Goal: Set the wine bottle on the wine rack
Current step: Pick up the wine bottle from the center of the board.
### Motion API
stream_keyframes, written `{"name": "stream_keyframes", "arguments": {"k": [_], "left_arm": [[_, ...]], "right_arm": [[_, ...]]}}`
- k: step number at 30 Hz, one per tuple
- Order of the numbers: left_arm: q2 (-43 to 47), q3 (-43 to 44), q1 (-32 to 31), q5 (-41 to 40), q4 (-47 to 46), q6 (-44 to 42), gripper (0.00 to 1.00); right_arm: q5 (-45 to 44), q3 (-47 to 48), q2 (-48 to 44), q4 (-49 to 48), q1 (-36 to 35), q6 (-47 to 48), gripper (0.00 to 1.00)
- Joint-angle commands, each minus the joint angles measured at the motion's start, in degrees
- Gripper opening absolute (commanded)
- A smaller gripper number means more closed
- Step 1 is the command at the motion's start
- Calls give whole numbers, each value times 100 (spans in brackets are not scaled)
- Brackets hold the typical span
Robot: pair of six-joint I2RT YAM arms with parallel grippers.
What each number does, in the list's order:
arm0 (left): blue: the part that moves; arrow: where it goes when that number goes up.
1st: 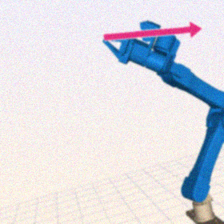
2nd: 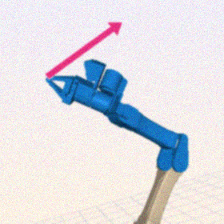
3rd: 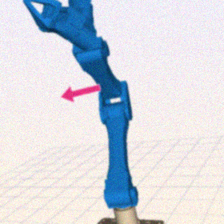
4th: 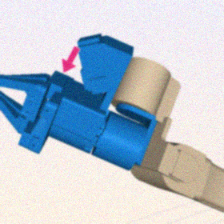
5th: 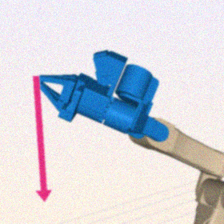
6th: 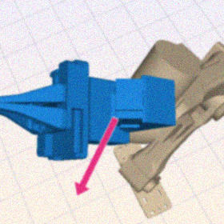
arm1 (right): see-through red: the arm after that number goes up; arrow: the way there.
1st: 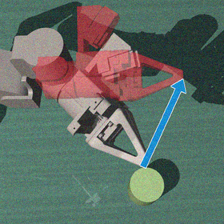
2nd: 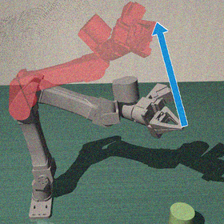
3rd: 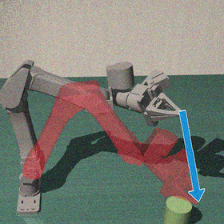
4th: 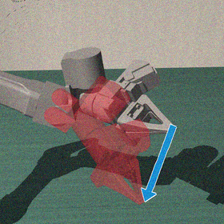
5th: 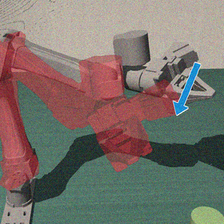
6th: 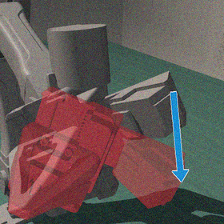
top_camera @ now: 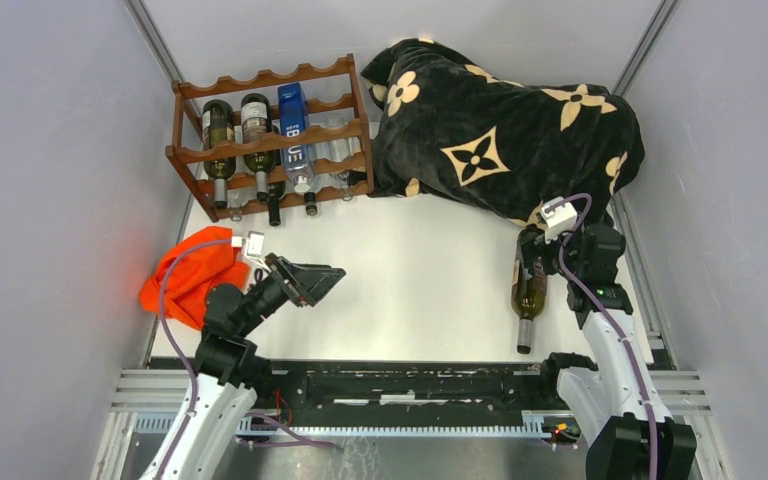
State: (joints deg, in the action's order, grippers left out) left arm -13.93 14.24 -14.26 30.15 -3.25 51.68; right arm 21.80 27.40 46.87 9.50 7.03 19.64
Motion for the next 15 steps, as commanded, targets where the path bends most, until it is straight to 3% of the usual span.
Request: {"name": "stream_keyframes", "arguments": {"k": [1,9,15], "left_arm": [[-473,-42,-576,-96,-901,185,100],[-2129,685,-3969,-2634,-1042,-1137,100],[-3271,831,-4704,-2998,-1711,-1279,100]], "right_arm": [[-93,-29,-11,-368,27,79,98],[-260,-168,-92,-418,32,305,98],[-56,-284,-183,-392,40,564,98]]}}
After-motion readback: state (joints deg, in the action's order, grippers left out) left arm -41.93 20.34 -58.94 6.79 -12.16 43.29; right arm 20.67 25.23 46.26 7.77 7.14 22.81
